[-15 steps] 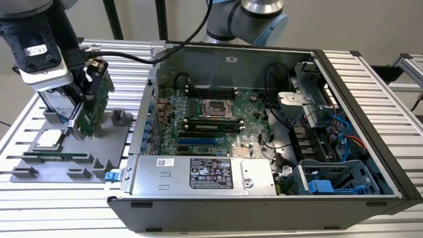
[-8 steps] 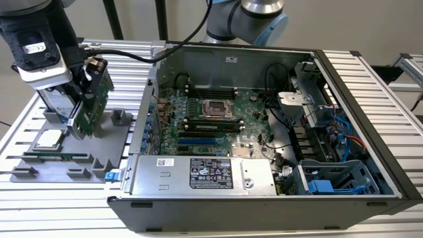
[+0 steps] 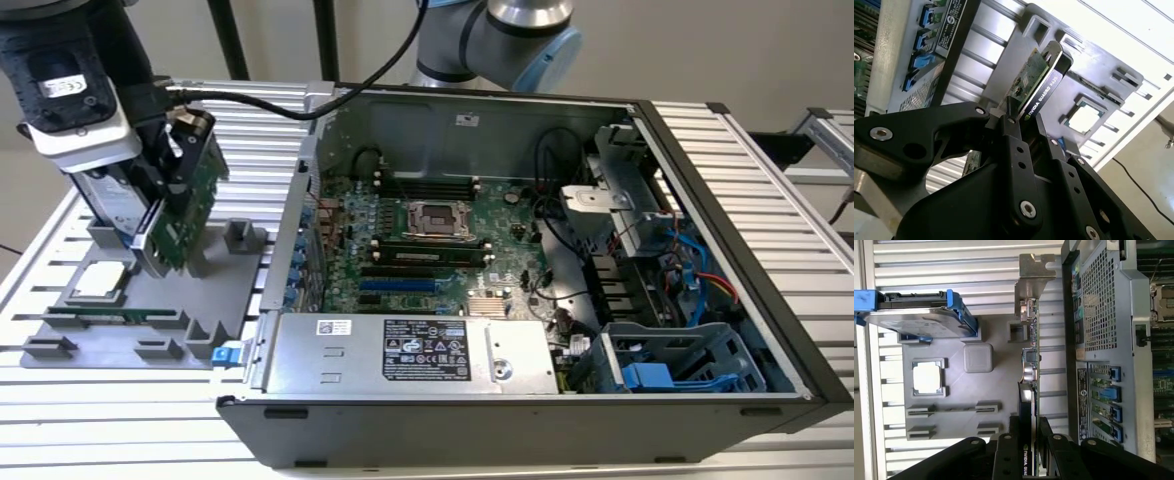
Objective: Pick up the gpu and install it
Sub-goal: 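Pick up the gpu and move the gpu toward the slot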
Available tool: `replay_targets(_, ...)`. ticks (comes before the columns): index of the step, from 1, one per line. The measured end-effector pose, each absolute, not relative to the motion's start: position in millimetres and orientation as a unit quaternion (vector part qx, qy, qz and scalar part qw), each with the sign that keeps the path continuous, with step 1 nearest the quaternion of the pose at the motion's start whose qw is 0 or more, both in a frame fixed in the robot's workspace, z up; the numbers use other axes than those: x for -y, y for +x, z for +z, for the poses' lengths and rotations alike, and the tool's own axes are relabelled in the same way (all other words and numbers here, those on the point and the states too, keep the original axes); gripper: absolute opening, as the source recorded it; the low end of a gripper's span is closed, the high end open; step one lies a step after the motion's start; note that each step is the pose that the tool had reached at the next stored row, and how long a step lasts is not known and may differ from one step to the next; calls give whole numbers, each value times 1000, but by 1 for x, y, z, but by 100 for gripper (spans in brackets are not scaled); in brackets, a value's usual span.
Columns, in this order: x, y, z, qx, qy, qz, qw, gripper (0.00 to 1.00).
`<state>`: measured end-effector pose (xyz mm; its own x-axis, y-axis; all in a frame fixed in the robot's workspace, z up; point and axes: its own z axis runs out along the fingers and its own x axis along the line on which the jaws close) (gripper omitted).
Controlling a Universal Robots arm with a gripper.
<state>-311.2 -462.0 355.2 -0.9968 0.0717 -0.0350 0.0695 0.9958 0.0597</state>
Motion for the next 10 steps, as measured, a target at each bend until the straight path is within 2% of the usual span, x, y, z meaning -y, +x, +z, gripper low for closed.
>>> replay_targets(10, 462, -311, 363, -999, 35, 29, 19, 0)
